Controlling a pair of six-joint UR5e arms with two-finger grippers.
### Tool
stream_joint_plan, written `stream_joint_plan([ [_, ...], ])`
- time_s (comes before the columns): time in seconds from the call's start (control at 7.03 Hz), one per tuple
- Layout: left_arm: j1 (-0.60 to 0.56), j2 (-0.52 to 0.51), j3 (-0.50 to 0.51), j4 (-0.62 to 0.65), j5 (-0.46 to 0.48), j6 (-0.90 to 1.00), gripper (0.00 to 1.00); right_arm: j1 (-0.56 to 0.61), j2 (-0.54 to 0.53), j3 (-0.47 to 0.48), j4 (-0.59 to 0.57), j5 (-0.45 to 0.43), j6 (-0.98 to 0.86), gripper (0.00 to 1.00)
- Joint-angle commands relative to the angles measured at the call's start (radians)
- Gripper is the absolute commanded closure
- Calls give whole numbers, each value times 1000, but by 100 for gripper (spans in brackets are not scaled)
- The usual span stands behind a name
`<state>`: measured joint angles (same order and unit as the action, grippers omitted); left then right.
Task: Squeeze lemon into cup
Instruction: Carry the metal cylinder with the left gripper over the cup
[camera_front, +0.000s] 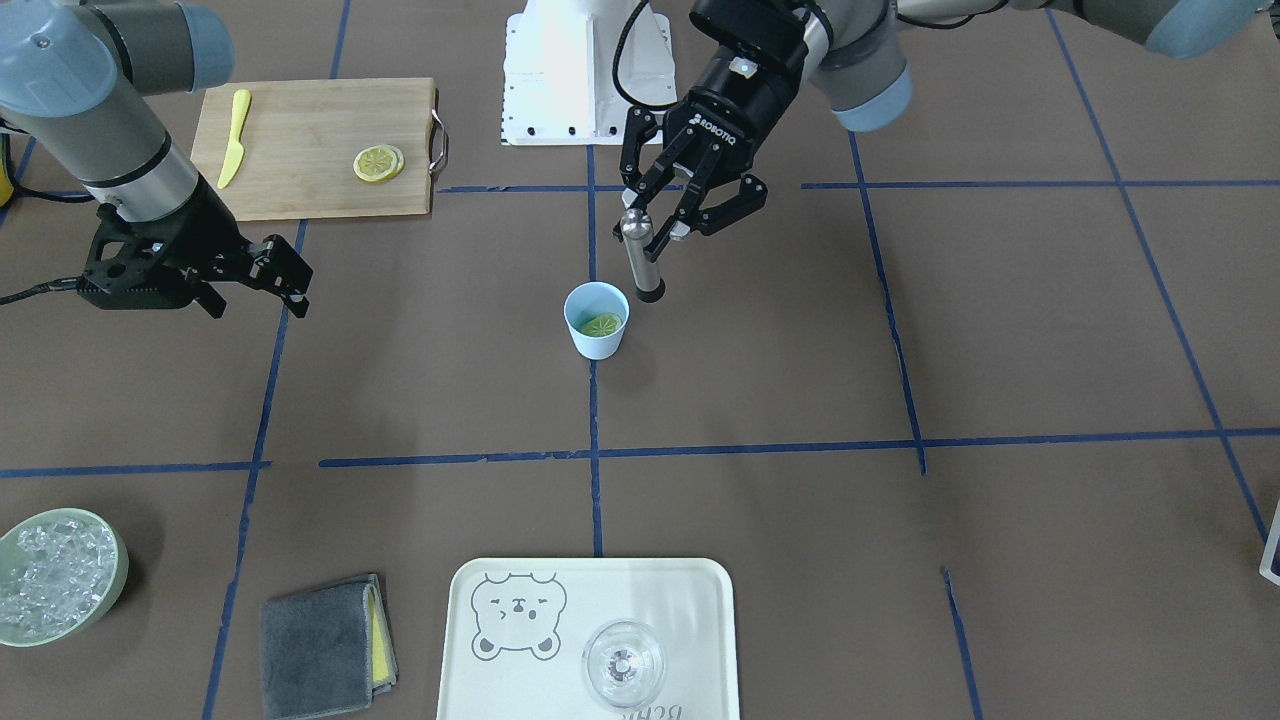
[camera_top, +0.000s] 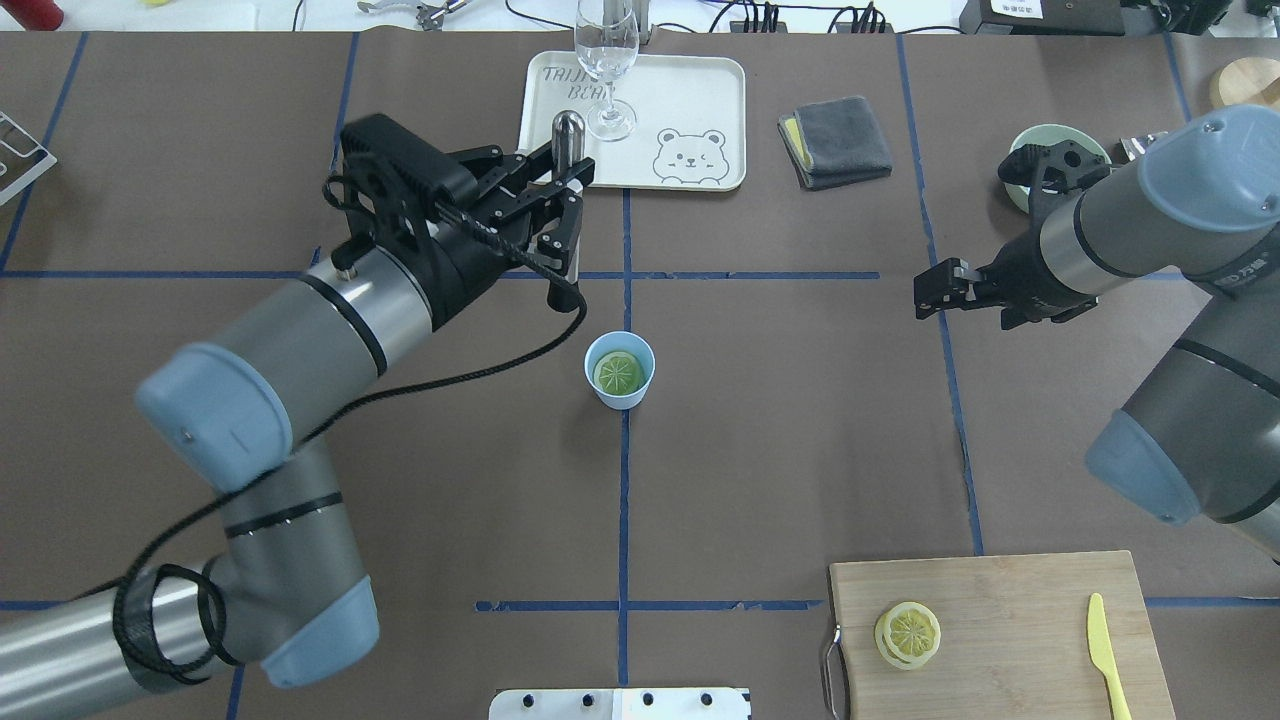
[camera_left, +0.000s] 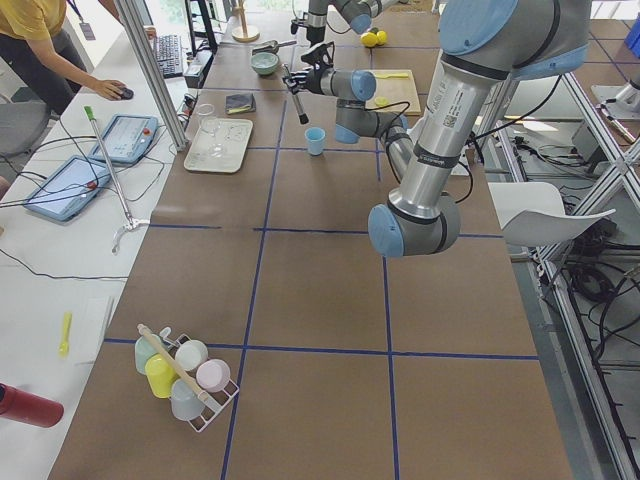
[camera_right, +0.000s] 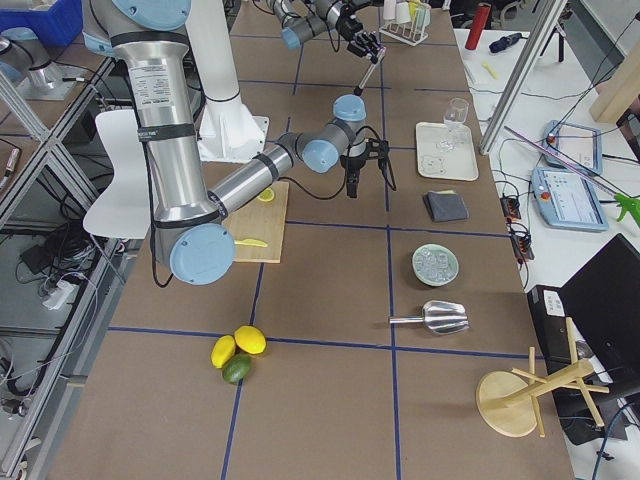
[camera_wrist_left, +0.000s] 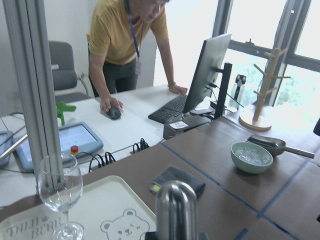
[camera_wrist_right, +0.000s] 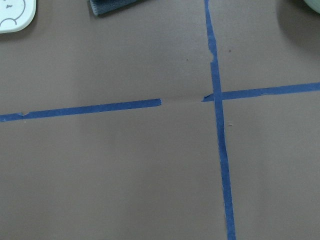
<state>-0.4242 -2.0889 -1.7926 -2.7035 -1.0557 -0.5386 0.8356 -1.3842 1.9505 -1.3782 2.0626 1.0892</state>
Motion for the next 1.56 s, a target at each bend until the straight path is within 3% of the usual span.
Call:
stream_joint_plan([
  [0.0,70,-14,106,-226,138,17,100,4,5,1,1,-1,1,0],
  [0.28,104,-30,151,-292,146,14,100,5,7,1,1,1,1,0],
  [1.42,142,-48,252,-297,151,16,100,7,5,1,1,1,3,0],
])
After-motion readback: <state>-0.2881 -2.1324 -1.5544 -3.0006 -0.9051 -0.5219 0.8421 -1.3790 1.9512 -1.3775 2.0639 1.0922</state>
